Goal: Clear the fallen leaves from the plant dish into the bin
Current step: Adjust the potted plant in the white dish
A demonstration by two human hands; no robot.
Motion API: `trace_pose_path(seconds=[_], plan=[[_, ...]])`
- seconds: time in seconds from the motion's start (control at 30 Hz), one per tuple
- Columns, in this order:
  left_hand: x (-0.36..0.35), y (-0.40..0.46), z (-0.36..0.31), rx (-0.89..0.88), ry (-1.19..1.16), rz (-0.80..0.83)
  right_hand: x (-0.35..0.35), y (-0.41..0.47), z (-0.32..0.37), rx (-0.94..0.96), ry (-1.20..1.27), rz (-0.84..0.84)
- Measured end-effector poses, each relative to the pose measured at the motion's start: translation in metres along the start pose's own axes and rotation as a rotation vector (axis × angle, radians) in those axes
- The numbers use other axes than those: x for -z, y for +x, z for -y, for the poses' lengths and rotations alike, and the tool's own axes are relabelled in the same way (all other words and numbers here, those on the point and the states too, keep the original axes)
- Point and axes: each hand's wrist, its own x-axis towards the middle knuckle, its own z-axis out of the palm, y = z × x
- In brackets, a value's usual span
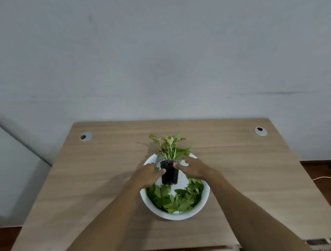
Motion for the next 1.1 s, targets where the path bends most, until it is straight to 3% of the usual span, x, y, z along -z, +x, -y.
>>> trace_pose_path(seconds=[0.2,0.6,0.87,1.1], plan=[[-0.026,0.010,0.007,0.076,-0.190,-0.002,-0.029,0.023,-0.031,-0.179,-0.040,0.053],[-0.054,0.034,0.017,0.044,-0.463,-0.080,-0.064,0.049,-0.049,-0.105,0.015,-0.020],[-0.064,0.035,0.017,0.124,-0.661,-0.170,-0.070,0.050,-0.048,-0.051,0.153,-0.056],[-0.049,0.034,0.006,0.001,-0.732,-0.285,-0.057,0.046,-0.038,0.005,0.203,-0.180]])
